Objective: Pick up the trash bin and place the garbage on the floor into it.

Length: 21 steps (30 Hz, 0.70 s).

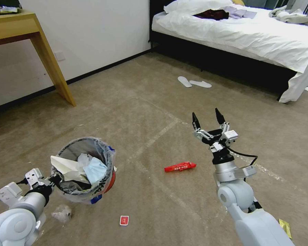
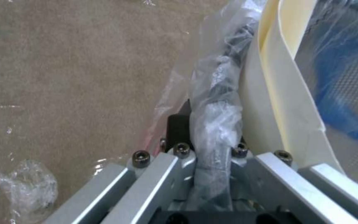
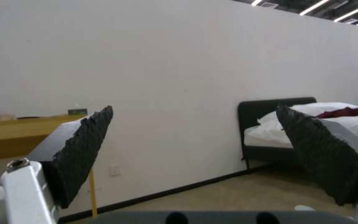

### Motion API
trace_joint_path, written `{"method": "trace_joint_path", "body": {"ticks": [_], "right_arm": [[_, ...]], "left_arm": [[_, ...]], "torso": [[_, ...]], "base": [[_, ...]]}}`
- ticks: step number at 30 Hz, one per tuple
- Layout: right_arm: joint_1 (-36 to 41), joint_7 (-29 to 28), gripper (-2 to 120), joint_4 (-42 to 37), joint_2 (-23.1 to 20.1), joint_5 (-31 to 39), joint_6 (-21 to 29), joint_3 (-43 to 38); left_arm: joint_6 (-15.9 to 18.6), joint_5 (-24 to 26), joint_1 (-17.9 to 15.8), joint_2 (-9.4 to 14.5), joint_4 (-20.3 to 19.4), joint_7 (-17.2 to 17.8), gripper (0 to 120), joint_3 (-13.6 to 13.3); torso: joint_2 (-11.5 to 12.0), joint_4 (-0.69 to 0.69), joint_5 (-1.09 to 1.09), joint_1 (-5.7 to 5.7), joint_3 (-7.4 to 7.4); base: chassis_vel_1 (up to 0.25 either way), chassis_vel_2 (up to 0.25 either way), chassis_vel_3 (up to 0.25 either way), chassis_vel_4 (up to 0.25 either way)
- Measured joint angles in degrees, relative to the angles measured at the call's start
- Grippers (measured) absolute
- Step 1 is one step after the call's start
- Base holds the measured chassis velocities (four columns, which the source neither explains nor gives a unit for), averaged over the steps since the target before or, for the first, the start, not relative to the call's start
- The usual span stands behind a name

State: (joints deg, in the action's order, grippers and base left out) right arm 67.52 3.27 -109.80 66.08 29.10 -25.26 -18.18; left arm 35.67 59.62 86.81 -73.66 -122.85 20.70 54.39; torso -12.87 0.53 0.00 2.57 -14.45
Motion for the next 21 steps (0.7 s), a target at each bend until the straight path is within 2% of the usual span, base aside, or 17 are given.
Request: {"method": "trace_joint_path", "body": {"ticks": [15, 21], "right_arm": [[-0.3, -0.1, 100, 0.3, -0.2, -0.2, -0.2, 1.7], [-0.7, -1.4, 100, 0.2, -0.1, -0.1, 1.6, 3.3]], "left_arm": [[0.0, -0.2, -0.1, -0.3, 0.3, 0.0, 1, -0.1], [0.0, -0.5, -0.4, -0.6, 0.5, 0.0, 1, -0.5]], "torso": [[0.0, 0.0, 0.0, -0.01, 0.0], [0.0, 0.0, 0.0, 0.0, 0.0]], "base": [[0.0, 0.0, 0.0, 0.0], [0.0, 0.0, 0.0, 0.0]]}}
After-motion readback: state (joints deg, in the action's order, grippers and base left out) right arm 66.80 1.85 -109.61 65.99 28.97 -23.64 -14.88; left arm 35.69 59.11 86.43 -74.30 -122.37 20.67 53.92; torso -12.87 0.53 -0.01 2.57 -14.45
